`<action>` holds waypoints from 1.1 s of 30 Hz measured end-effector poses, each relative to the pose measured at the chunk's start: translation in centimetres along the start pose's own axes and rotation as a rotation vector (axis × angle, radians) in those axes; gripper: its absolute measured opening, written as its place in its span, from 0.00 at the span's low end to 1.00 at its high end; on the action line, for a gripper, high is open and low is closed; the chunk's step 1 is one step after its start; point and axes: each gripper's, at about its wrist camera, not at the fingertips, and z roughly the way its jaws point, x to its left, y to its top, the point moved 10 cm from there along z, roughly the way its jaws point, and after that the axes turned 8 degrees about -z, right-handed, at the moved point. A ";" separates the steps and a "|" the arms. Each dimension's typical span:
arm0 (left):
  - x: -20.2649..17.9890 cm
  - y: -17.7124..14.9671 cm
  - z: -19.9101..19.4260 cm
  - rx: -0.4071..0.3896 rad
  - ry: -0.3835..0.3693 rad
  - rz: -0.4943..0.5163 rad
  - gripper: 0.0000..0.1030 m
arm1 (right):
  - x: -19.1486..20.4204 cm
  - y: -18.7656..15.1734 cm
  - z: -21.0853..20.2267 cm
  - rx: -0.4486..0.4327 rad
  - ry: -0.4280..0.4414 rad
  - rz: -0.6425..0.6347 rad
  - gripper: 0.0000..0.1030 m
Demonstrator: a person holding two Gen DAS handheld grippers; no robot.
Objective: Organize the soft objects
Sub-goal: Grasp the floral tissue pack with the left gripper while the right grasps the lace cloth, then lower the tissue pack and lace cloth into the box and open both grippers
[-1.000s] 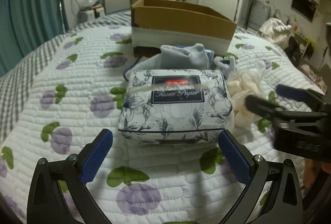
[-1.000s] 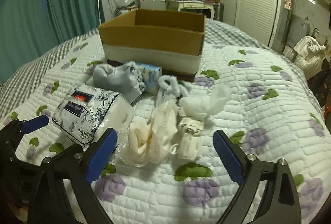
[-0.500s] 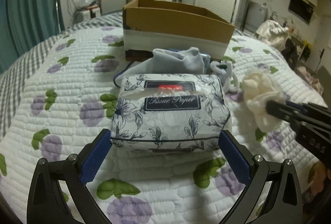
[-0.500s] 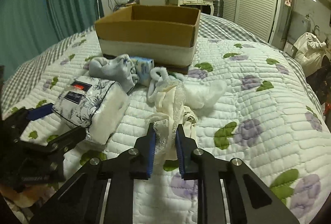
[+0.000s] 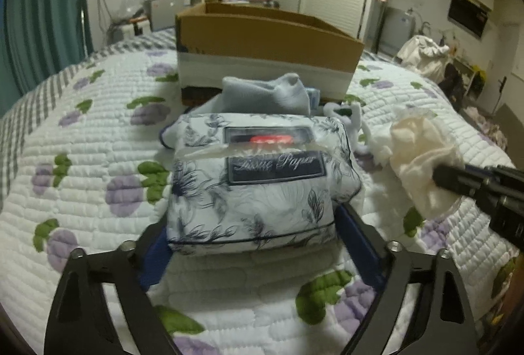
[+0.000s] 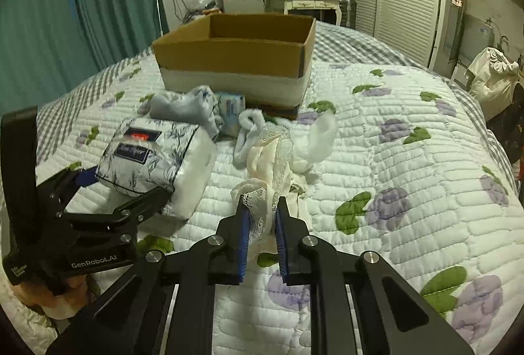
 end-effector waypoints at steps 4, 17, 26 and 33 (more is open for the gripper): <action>0.3 -0.2 -1.5 0.003 -0.020 -0.018 0.74 | -0.9 0.9 -2.0 -0.044 -0.006 0.034 0.14; -1.0 4.0 -7.7 -0.116 -0.065 -0.041 0.59 | 0.7 4.2 -7.0 -0.155 0.020 -0.008 0.13; -0.9 12.4 -8.2 -0.226 -0.017 0.014 0.60 | 0.7 13.2 -8.4 -0.240 0.020 -0.132 0.13; -0.8 18.6 -4.2 -0.274 0.026 0.068 0.60 | 0.6 20.6 -5.4 -0.231 0.011 -0.242 0.13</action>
